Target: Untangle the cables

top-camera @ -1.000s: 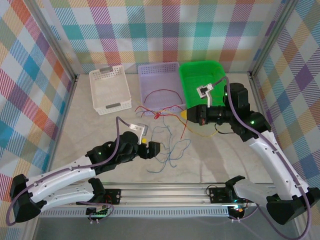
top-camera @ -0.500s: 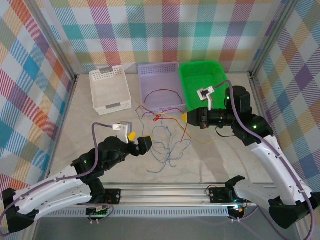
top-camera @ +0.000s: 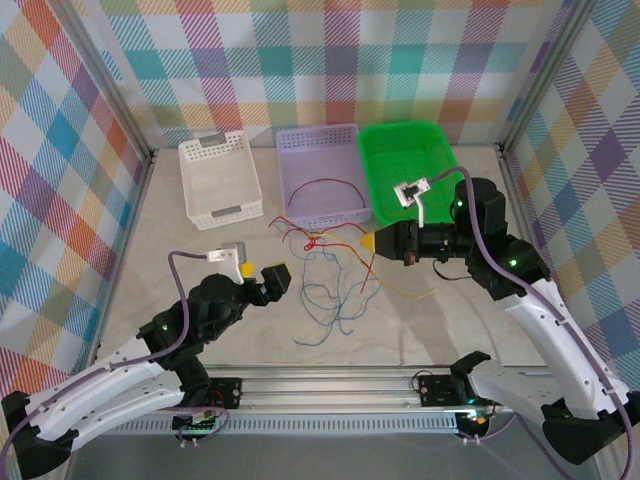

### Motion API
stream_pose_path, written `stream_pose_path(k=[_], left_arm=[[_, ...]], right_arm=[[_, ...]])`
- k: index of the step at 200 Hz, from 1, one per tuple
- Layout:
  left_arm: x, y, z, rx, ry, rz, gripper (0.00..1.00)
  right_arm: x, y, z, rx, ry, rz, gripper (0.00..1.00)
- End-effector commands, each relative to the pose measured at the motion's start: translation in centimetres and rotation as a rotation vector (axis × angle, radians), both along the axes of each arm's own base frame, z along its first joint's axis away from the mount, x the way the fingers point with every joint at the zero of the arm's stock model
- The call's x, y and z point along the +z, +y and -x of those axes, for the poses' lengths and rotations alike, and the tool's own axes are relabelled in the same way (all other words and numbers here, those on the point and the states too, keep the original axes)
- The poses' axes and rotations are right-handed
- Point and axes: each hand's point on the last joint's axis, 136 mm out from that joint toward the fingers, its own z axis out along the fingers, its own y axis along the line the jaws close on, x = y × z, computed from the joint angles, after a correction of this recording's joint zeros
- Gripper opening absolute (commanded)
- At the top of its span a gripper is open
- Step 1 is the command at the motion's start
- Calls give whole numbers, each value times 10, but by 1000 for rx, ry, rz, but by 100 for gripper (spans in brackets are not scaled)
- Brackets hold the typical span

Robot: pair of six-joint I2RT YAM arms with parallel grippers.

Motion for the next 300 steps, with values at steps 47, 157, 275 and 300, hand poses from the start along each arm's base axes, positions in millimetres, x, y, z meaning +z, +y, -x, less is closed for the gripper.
stream_pose_path(k=[47, 157, 275, 300], left_arm=[[-22, 20, -12, 84, -34, 126, 98], [-17, 11, -27, 33, -74, 233, 99], [-29, -2, -40, 8, -44, 176, 74], [-28, -8, -43, -8, -44, 180, 55]], right_arm=[[28, 0, 28, 99, -49, -90, 0], [39, -1, 49, 166, -65, -136, 0], [52, 2, 59, 204, -75, -178, 0], [53, 3, 61, 205, -76, -179, 0]])
